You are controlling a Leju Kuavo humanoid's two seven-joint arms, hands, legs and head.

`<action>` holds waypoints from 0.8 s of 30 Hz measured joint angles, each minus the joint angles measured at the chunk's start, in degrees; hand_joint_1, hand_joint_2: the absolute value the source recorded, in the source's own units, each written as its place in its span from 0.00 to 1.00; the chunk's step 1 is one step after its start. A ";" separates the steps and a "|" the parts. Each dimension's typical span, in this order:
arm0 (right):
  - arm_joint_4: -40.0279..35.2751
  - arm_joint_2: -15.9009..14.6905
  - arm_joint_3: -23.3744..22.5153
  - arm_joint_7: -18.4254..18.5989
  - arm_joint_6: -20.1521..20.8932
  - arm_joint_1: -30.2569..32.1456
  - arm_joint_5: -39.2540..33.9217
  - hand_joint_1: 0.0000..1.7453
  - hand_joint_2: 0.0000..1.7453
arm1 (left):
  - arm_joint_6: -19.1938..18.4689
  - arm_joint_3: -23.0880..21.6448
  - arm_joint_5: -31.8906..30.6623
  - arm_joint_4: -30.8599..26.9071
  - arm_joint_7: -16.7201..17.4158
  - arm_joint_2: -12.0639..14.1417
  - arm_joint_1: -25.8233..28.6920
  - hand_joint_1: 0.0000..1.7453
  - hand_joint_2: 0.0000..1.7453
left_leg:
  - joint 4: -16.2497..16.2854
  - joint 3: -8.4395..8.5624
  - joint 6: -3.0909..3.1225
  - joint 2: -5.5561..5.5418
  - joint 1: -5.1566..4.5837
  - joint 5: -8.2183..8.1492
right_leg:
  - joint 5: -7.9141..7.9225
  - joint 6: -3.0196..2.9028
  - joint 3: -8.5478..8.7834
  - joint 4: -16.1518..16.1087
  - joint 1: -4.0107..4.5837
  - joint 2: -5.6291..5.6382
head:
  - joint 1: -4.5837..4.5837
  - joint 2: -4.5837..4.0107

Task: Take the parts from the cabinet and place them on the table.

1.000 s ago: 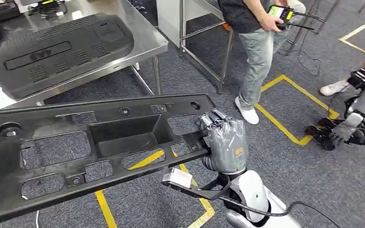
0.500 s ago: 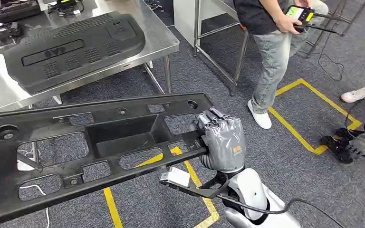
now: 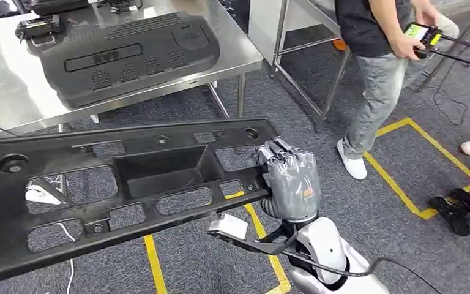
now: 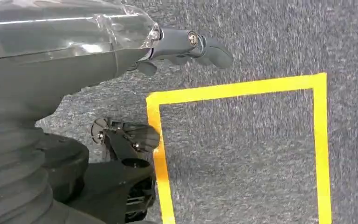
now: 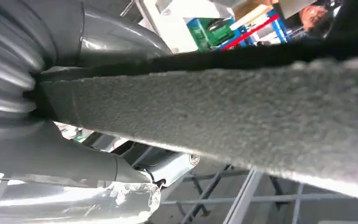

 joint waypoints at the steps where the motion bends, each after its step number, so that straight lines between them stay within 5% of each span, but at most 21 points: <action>1: -0.04 0.00 0.00 0.00 0.00 0.00 0.00 1.00 1.00 | -0.05 0.00 -0.02 0.00 0.00 0.00 -0.02 0.00 1.00 | 0.21 0.06 -0.25 -0.37 0.02 -0.22 | 2.34 -0.13 2.11 -4.85 -0.06 0.65 | 0.11 0.00; 2: -0.07 0.00 0.00 0.02 0.02 -0.04 0.00 1.00 1.00 | -0.13 0.00 0.11 0.02 0.00 0.00 -0.07 0.00 1.00 | 0.68 -0.31 -0.65 -0.65 -0.34 -0.47 | 1.59 -0.15 2.82 -6.75 0.03 2.21 | 0.20 0.00; 4: -0.13 0.00 0.00 0.02 0.07 -0.02 0.00 1.00 1.00 | -0.46 0.00 0.37 0.02 0.00 0.02 -0.01 0.00 1.00 | 0.83 -0.60 -1.11 -1.19 -0.11 -0.44 | 1.73 -0.33 2.69 -6.95 0.06 1.83 | 0.04 0.00; 6: -0.13 -0.09 0.00 0.04 0.15 -0.12 0.00 1.00 1.00 | -0.66 0.00 0.55 0.02 0.00 0.02 0.10 0.00 1.00 | 0.58 -0.60 -1.86 -1.61 0.00 -0.40 | 1.92 -1.11 2.81 -7.24 0.14 1.40 | 0.00 0.00; 7: -0.13 -0.07 0.00 0.02 0.18 -0.16 0.02 1.00 1.00 | -0.66 0.00 0.55 0.02 0.00 0.11 0.08 0.00 1.00 | 1.36 -0.47 -2.15 -0.98 0.09 -1.04 | 2.16 -1.47 3.08 -7.60 -0.17 0.68 | 0.02 0.00; 9: -0.13 -0.07 0.00 0.02 0.17 -0.18 0.02 1.00 1.00 | -0.68 0.00 0.55 0.04 -0.02 0.11 0.01 0.00 1.00 | 6.56 -2.79 -2.81 0.95 0.01 -4.26 | 2.03 -1.92 3.21 -7.71 -0.15 0.05 | -0.90 0.00; 10: -0.13 -0.07 -0.02 0.02 0.17 -0.16 0.02 1.00 1.00 | -0.68 0.00 0.57 0.04 -0.02 0.11 0.03 0.00 1.00 | 12.15 -5.44 -3.13 1.41 0.23 -6.88 | 1.92 -2.08 3.26 -7.68 -0.05 -0.50 | -0.94 0.00; 12: -0.13 -0.07 0.00 0.02 0.20 -0.15 0.00 1.00 1.00 | -0.77 0.00 0.57 0.04 -0.02 0.11 0.16 0.00 1.00 | 18.31 -8.62 -3.41 1.66 0.44 -8.59 | 1.80 -2.19 3.27 -7.64 0.02 -1.36 | -0.94 0.00; 14: -0.13 -0.09 0.00 0.02 0.20 -0.05 0.02 1.00 1.00 | -0.85 0.00 0.55 0.04 -0.02 0.13 0.23 0.00 1.00 | 14.47 -6.87 -3.32 1.95 0.56 -5.41 | 1.59 -2.02 3.55 -7.63 -0.02 -2.11 | -0.94 0.00; 16: -0.15 -0.09 0.00 0.02 0.20 -0.06 0.02 1.00 1.00 | -0.90 0.00 0.55 0.04 -0.02 0.13 0.20 0.00 1.00 | 4.19 -1.73 -2.94 2.82 0.54 -0.39 | 1.24 -1.72 4.17 -7.64 -0.08 -2.75 | -0.94 0.00; 17: -0.20 -0.09 0.00 0.02 0.20 -0.05 0.02 1.00 1.00 | -0.94 0.00 0.55 0.04 -0.02 0.11 0.19 0.00 1.00 | 0.93 -0.33 -2.56 4.51 0.37 -0.55 | 1.05 -1.46 4.27 -7.67 0.11 -3.02 | -0.96 0.00; 21: -0.39 -0.13 0.00 0.02 0.20 -0.04 0.02 1.00 1.00 | -1.07 0.00 0.63 0.04 -0.02 0.13 0.35 0.00 1.00 | 0.53 -0.76 -1.41 3.22 -0.32 -0.30 | 1.01 -0.21 4.68 -8.13 0.34 -3.74 | -1.01 0.00; 23: -0.48 -0.17 0.00 0.09 0.20 -0.02 0.02 1.00 1.00 | -1.09 0.00 0.63 0.04 -0.02 0.13 0.34 0.00 1.00 | -0.42 -0.14 -0.61 2.80 0.34 0.21 | -0.53 0.30 4.36 -6.49 0.05 -1.80 | -0.83 0.00; 24: -0.55 -0.17 -0.02 0.11 0.20 -0.01 0.02 1.00 1.00 | -1.20 0.00 0.63 0.04 -0.02 0.13 0.27 0.00 1.00 | -0.41 -0.14 -0.21 2.68 0.33 0.21 | -2.86 0.29 2.54 -2.72 0.06 -0.89 | -0.54 0.00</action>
